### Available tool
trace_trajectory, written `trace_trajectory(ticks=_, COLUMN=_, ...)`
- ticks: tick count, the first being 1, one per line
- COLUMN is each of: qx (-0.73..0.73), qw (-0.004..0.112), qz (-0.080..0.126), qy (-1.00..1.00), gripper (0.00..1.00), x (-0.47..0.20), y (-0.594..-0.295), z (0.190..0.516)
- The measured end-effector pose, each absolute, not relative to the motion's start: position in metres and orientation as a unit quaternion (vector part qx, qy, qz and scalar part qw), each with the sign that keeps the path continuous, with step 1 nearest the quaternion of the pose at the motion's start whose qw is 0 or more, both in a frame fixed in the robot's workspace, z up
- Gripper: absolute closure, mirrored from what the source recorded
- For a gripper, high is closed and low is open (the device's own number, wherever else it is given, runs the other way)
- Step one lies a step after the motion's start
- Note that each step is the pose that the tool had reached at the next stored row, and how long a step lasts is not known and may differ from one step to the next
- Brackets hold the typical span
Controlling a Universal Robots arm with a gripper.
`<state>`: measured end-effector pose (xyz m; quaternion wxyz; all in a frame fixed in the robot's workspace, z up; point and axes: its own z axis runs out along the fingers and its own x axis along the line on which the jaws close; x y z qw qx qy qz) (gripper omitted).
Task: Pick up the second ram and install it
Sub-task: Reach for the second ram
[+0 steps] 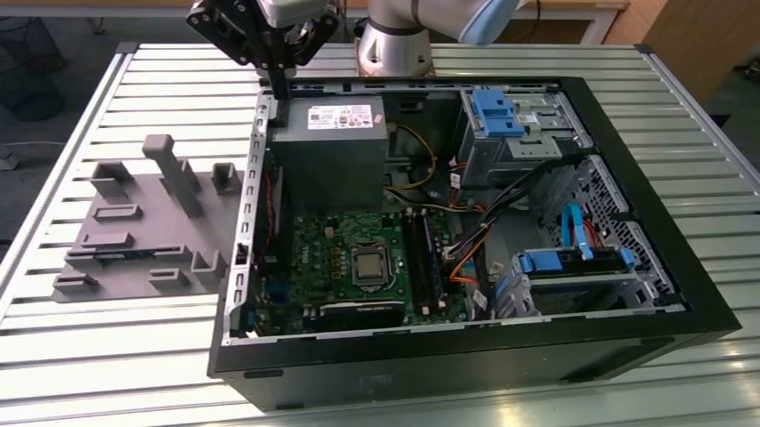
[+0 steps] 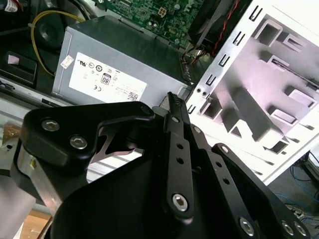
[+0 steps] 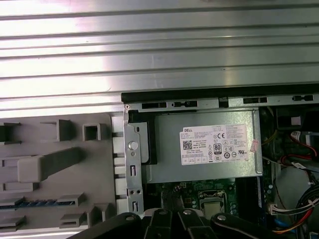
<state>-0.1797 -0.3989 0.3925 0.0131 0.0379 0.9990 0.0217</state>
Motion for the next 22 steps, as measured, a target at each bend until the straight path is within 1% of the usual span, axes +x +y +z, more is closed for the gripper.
trace_trajectory(ticks=22, qx=0.038, qw=0.013, qz=0.022, qy=0.999, gripper=0.89, x=-0.189, y=-0.3989, z=0.3924)
